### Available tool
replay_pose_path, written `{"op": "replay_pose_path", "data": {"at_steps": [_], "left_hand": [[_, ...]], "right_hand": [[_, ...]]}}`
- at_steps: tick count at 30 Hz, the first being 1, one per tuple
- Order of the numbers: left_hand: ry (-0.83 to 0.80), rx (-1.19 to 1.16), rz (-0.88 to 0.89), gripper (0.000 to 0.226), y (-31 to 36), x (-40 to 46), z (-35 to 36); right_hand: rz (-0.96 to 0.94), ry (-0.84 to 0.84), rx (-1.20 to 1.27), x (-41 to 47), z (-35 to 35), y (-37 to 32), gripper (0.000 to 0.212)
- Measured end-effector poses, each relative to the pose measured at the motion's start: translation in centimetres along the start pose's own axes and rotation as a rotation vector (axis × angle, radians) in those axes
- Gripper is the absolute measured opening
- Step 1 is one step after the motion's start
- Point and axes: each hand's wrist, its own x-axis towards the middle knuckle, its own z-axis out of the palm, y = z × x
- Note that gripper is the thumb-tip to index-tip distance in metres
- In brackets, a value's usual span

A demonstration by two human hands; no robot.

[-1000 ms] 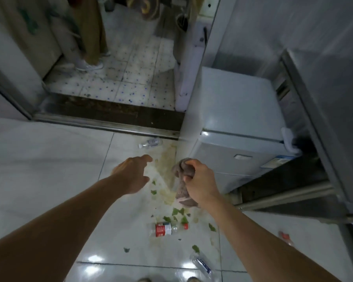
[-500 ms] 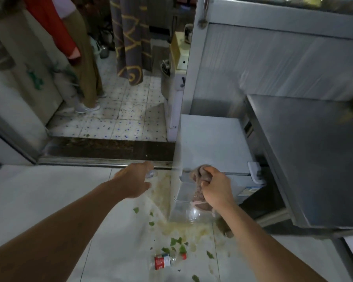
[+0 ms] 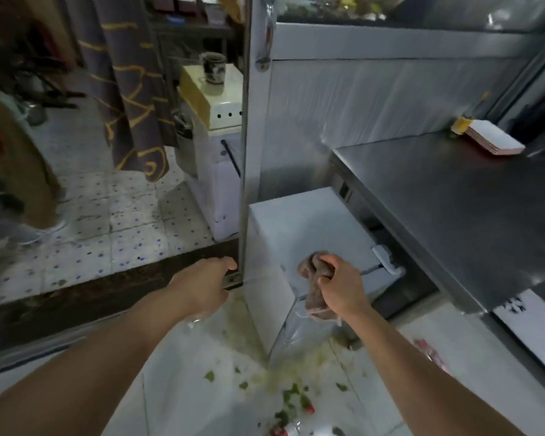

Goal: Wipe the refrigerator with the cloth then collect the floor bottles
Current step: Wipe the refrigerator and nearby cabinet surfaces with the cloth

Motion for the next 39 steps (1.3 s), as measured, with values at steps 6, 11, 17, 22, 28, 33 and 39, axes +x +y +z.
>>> {"op": "replay_pose_path", "data": {"at_steps": [6,11,17,22,28,33,39], "left_hand": [[-0.088,0.083,0.139,0.053,-4.3,2.2,-3.0],[-0.182,0.094,0.280,0.048,-3.3,5.8,-2.9],[-0.231,0.204,0.417,0.036,-1.9,10.4,-2.2],[-0.277,0.265,0.486,0.046,-2.6,15.1,-1.5],[-0.362,0.320,0.668,0.045,-2.2,19.5,0.8],[-0.336,0.505,0.877,0.054,-3.2,22.9,1.6],[-0.182,0.590,1.036,0.066,-5.7,27.4,2.3]], "right_hand": [[0.213,0.126,0.018,-2.5,2.4,-3.6,0.033],[0.337,0.173,0.024,-3.1,2.9,-3.0,0.035],[0.462,0.219,0.081,-1.0,4.2,-1.5,0.035],[0.513,0.248,0.070,0.3,5.9,-1.3,0.033],[0.626,0.386,0.030,0.8,8.4,-1.4,0.034],[0.765,0.478,-0.047,0.9,12.7,-2.3,0.040],[0.839,0.612,-0.098,1.1,18.5,-3.0,0.048]]}}
